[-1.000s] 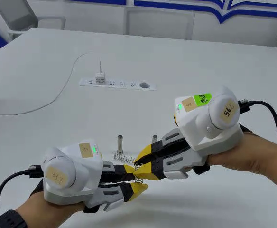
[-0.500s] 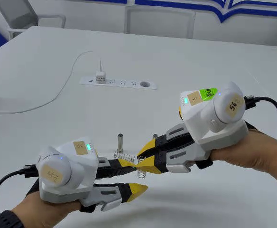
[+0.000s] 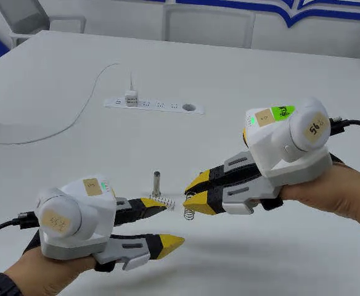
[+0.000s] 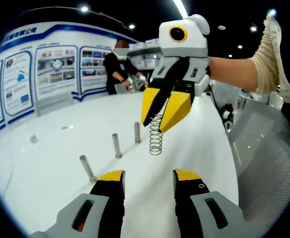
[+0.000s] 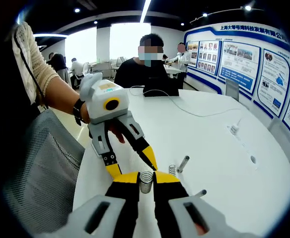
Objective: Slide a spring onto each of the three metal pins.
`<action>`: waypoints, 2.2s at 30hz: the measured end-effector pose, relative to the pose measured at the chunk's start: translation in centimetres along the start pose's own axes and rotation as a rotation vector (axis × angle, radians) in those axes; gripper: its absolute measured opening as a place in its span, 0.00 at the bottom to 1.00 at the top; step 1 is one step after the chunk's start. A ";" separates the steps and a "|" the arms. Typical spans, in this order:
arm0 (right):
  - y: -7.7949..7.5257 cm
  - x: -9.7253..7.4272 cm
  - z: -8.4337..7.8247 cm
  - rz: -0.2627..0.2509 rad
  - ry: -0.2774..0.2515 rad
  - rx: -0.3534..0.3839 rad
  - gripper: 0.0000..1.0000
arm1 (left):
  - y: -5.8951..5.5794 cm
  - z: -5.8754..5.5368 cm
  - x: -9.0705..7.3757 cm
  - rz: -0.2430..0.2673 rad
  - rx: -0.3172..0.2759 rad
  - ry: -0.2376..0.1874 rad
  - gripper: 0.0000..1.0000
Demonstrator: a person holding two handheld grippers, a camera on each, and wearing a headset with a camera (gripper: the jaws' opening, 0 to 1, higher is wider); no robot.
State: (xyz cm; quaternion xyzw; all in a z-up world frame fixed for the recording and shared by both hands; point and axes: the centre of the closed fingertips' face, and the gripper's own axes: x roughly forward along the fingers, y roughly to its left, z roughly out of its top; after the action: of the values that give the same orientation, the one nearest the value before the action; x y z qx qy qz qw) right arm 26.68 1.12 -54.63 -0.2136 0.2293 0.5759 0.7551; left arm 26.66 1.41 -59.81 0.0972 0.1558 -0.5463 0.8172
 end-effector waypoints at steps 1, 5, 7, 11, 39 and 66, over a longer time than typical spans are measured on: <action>-0.1 0.0 0.0 -0.002 0.000 0.000 0.11 | 0.1 0.0 -0.1 0.004 -0.002 -0.001 0.40; -0.3 -0.1 0.0 -0.008 -0.002 0.004 0.11 | 0.6 -0.2 -0.4 0.022 -0.010 -0.001 0.42; -0.5 -0.1 0.0 -0.012 -0.003 0.006 0.11 | 0.9 -0.3 -0.6 0.032 -0.016 -0.002 0.44; -0.8 -0.4 0.1 -0.023 -0.007 0.013 0.11 | 1.4 -0.5 -0.9 0.048 -0.024 -0.004 0.45; -4.9 -2.8 0.5 -0.147 -0.030 0.050 0.11 | 3.0 -1.8 -2.1 0.106 -0.063 0.005 0.57; -9.7 -1.7 -0.5 -0.275 -0.038 0.120 0.12 | 3.1 -2.2 -2.1 0.114 -0.078 0.013 0.58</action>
State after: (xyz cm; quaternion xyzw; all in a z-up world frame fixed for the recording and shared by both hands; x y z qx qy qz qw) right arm 35.60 -2.84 -53.48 -0.1865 0.2177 0.4562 0.8424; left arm 28.40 5.13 -61.13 0.0775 0.1762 -0.4920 0.8491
